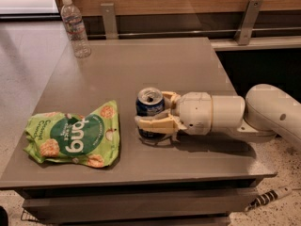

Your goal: Move pepsi can near green rice chip bag

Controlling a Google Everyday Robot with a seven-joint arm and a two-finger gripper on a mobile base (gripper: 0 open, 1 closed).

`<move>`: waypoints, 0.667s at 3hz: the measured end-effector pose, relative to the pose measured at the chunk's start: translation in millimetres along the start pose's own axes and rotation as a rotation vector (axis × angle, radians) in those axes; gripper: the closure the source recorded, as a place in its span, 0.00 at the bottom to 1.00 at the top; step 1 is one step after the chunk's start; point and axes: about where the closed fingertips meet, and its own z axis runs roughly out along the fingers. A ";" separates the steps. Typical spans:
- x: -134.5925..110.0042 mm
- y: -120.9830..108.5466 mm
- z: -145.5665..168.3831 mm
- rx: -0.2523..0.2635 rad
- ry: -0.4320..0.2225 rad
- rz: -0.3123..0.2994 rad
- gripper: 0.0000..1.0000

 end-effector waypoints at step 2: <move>-5.0 0.0 -0.4 0.000 0.000 0.000 0.51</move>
Offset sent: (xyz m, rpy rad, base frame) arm 0.0000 0.0001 0.0043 0.0000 0.0000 0.0001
